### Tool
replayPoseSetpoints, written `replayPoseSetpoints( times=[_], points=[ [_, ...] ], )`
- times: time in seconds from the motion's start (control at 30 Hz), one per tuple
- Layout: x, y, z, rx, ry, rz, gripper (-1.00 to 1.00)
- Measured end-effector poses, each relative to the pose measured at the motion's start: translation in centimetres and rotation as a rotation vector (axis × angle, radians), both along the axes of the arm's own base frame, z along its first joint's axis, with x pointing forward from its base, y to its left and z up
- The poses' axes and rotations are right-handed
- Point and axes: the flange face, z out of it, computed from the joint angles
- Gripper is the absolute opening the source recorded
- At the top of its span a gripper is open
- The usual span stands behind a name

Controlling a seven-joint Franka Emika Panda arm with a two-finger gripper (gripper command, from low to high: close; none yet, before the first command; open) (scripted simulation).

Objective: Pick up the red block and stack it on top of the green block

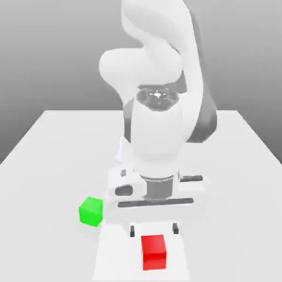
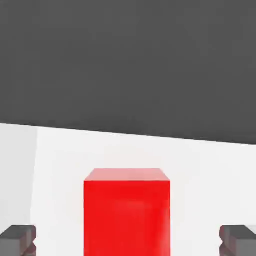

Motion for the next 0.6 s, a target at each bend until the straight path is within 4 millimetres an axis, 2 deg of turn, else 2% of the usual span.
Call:
replayPoseSetpoints(
  times=[0.03, 0.07, 0.3, 0.47, 0.53, 0.6],
  points=[
    [-0.1, 0.0, -1.2, 0.0, 0.001, 0.0, 0.0],
    [-0.1, 0.0, -2.0, 0.0, 0.001, 0.0, -1.0],
    [-0.1, 0.0, -2.0, 0.0, 0.001, 0.0, -1.0],
    [-0.2, -0.1, 3.2, -0.001, 0.001, -0.003, -1.0],
    [-1.5, -2.6, 4.6, -0.004, 0.001, -0.108, -1.0],
    [-3.5, -6.5, 5.7, -0.008, 0.001, -0.27, -1.0]
  ],
)
